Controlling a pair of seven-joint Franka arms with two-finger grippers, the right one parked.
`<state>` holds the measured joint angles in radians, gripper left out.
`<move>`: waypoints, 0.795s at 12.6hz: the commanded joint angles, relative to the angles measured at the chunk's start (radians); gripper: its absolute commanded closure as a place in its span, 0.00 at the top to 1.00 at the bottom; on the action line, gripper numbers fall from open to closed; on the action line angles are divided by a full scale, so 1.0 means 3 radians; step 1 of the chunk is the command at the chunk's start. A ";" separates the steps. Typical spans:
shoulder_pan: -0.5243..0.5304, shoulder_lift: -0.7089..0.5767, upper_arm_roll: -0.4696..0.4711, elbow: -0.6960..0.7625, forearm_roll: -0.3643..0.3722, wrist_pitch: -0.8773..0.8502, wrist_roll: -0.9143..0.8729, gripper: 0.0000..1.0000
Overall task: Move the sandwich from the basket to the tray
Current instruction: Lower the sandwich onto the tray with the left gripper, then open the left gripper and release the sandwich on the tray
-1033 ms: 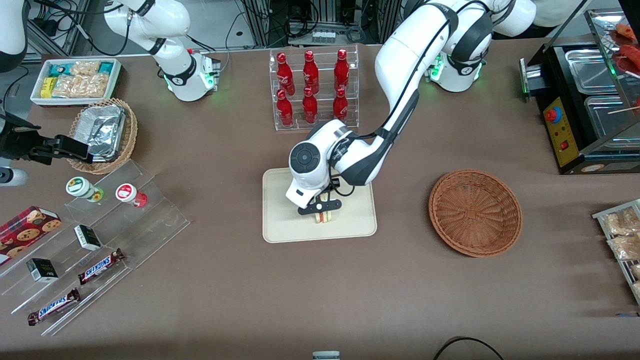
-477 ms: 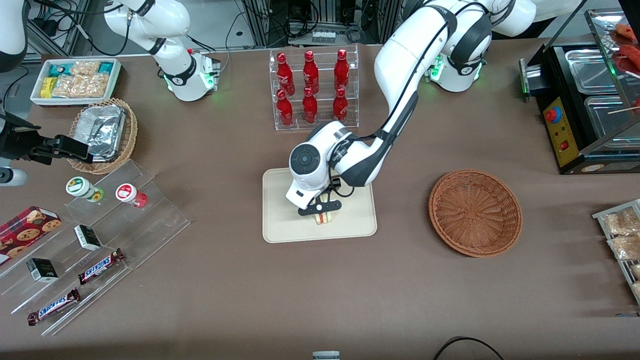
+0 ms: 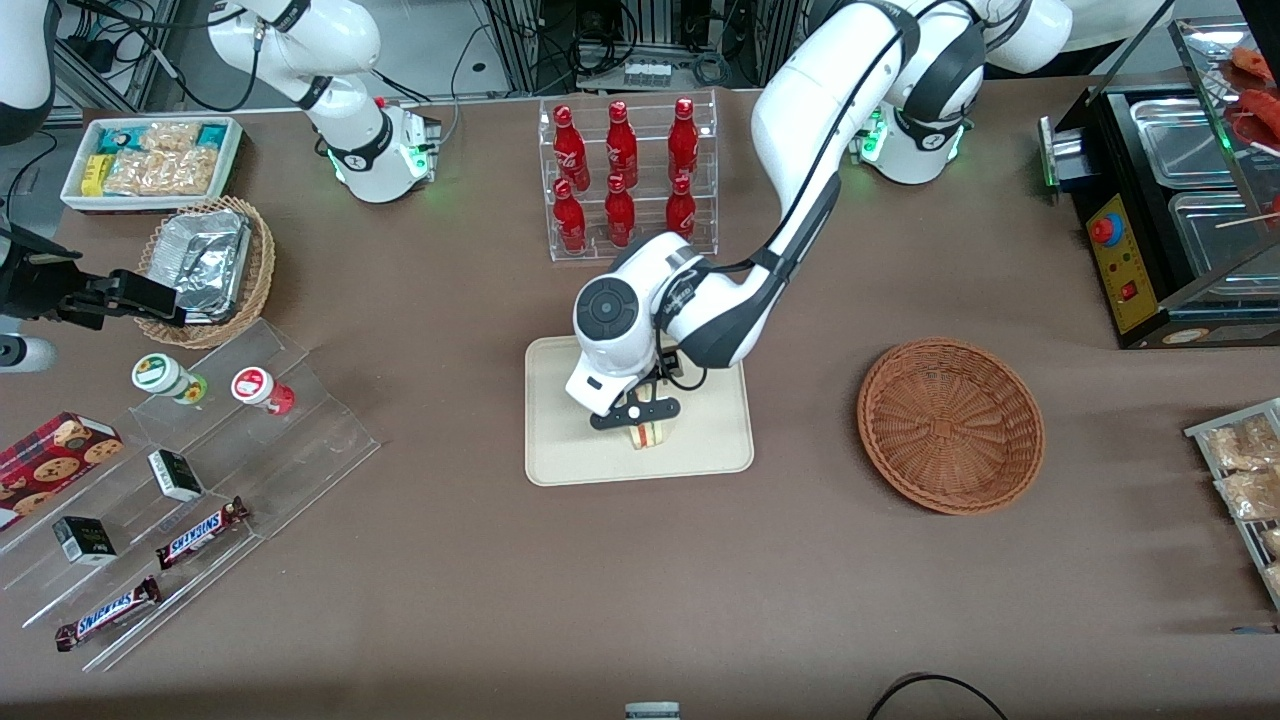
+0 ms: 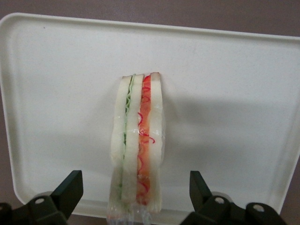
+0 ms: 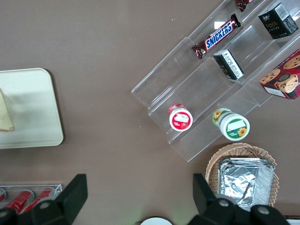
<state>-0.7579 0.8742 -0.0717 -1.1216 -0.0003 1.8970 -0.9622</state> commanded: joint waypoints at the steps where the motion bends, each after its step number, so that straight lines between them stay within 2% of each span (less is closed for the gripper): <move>1: 0.0015 -0.0280 0.0034 -0.0020 0.0011 -0.0253 0.0037 1.00; 7: 0.0271 -0.0786 0.0060 -0.0030 -0.0112 -0.0764 0.0695 1.00; 10: 0.0567 -0.1016 0.0060 -0.0086 -0.0096 -0.1148 0.1043 1.00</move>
<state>-0.6255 0.6260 -0.0539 -1.1122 -0.0177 1.6081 -0.7189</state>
